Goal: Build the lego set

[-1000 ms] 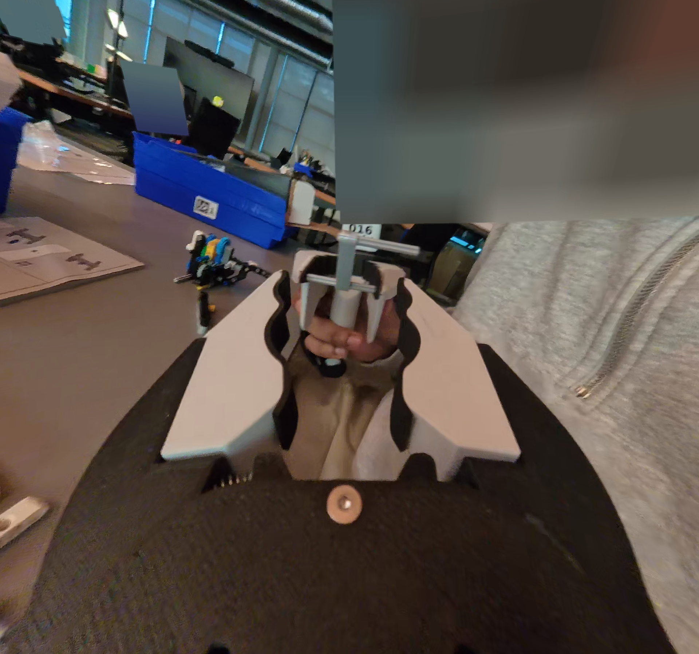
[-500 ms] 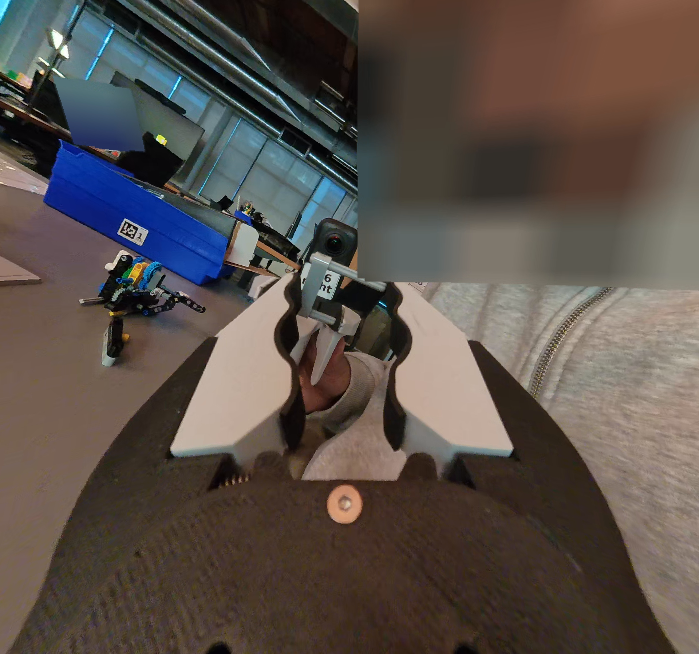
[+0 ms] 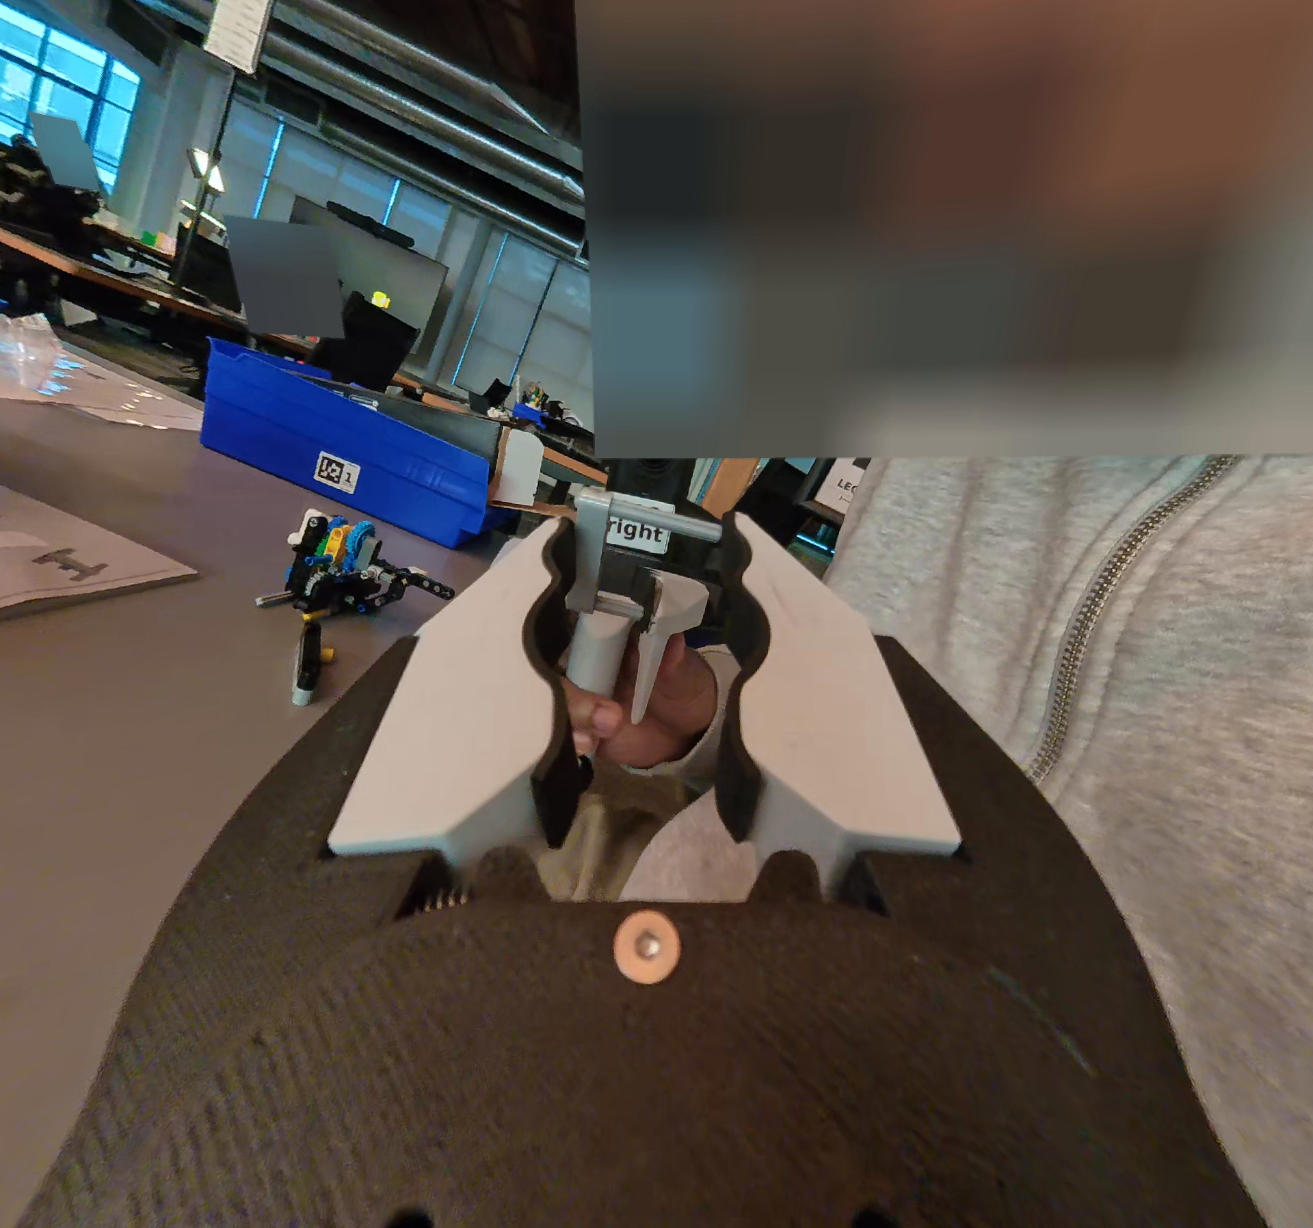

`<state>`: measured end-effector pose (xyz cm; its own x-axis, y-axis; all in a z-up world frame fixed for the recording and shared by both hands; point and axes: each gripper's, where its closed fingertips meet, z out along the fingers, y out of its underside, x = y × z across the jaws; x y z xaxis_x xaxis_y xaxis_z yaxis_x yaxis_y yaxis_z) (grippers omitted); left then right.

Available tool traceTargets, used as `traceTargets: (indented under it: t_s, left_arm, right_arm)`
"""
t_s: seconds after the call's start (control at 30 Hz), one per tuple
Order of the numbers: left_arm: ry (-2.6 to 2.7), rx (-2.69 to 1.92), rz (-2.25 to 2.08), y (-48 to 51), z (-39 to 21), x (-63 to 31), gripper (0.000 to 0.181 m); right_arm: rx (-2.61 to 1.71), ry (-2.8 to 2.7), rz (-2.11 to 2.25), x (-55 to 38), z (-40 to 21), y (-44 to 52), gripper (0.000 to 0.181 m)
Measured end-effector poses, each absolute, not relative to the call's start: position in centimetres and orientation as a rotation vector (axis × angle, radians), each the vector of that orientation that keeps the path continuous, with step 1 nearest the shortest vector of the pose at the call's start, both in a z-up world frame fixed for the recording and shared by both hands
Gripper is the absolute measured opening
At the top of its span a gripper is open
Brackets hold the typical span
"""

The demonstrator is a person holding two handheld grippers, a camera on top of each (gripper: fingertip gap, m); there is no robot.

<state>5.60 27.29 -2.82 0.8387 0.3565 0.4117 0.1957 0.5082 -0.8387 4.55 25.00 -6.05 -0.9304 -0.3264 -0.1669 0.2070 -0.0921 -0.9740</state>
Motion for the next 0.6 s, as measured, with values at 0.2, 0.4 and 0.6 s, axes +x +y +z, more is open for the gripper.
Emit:
traceTargets:
  t_s: [0.2,0.4,0.6]
  left_arm:
    - [-0.6,-1.08,0.135,27.26,-3.01,5.67,0.039]
    - [-0.607,-1.104,0.162,27.28,-3.14,5.68,0.04]
    - [-0.615,-1.111,0.165,27.22,-3.24,5.63,0.039]
  right_arm:
    - [-0.122,1.828,-2.061,4.71,-6.15,25.01,0.039]
    - [-0.119,1.822,-2.047,4.8,-6.24,25.02,0.039]
    - [-0.112,1.816,-2.038,4.8,-6.28,25.06,0.039]
